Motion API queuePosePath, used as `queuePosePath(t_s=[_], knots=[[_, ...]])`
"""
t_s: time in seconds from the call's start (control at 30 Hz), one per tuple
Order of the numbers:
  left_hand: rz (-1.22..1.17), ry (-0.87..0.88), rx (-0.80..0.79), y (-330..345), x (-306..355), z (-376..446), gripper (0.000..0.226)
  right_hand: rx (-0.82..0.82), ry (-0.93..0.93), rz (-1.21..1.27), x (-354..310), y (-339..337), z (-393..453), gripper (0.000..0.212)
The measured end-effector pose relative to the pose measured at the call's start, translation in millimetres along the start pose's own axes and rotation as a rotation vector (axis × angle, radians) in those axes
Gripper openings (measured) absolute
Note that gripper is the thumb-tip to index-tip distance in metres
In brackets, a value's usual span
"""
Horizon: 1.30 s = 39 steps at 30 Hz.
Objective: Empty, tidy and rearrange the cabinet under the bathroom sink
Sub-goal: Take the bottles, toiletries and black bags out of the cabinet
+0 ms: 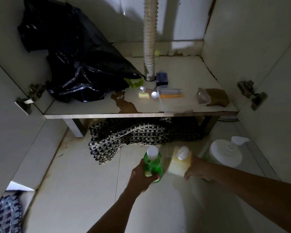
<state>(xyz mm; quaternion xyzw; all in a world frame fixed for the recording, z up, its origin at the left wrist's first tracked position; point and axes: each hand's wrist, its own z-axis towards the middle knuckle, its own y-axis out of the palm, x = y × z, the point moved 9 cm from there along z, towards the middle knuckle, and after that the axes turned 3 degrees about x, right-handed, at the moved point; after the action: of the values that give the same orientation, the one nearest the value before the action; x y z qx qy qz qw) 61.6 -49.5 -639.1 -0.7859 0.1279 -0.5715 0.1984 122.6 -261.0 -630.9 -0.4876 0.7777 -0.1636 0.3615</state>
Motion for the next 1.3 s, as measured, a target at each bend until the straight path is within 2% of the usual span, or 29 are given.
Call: queuePosePath(t_s=[0.1,0.17,0.23,0.27,0.37,0.43,0.5,0.53,0.6,0.67,0.77,0.9,1.0,1.13,1.3], knots=[[0.058,-0.016,-0.033,0,-2,2,0.068,-0.136,0.083,-0.057,0,2,-11,0.070],[0.081,-0.050,-0.068,1,-4,5,0.069,-0.191,0.101,-0.238,-8,-1,-22,0.053],[0.118,-0.087,-0.109,-1,-2,6,0.073,-0.173,0.079,-0.446,-25,-12,-34,0.032],[0.166,-0.105,-0.141,-3,0,7,0.077,-0.173,0.062,-0.530,-35,-18,-40,0.031],[0.385,-0.163,-0.263,-17,-1,10,0.086,-0.162,-0.010,-0.647,-67,-40,-52,0.047],[0.509,-0.244,-0.313,-40,0,13,0.079,-0.107,-0.087,-0.705,-98,-66,-65,0.032],[0.534,-0.318,-0.313,-70,14,17,0.061,-0.029,-0.162,-0.676,-128,-96,-80,0.007],[0.512,-0.333,-0.303,-85,28,21,0.049,0.034,-0.206,-0.632,-142,-112,-85,0.004],[0.448,-0.319,-0.268,-112,62,33,0.025,0.207,-0.301,-0.495,-169,-145,-86,0.008],[0.392,-0.266,-0.229,-131,102,43,0.012,0.378,-0.387,-0.348,-187,-173,-79,0.008],[0.346,-0.109,-0.072,-152,156,66,0.013,0.514,-0.430,-0.131,-198,-198,-54,0.010],[0.276,0.036,0.268,-182,197,118,0.012,0.692,-0.398,-0.108,-213,-225,-20,0.019],[0.351,-0.014,0.412,-191,207,154,0.025,0.768,-0.400,-0.071,-230,-241,6,0.027],[0.376,-0.120,0.408,-181,207,196,0.030,0.767,-0.402,-0.165,-258,-249,32,0.018],[0.341,-0.156,0.470,-182,213,227,0.040,0.749,-0.386,-0.271,-285,-243,57,0.036]])
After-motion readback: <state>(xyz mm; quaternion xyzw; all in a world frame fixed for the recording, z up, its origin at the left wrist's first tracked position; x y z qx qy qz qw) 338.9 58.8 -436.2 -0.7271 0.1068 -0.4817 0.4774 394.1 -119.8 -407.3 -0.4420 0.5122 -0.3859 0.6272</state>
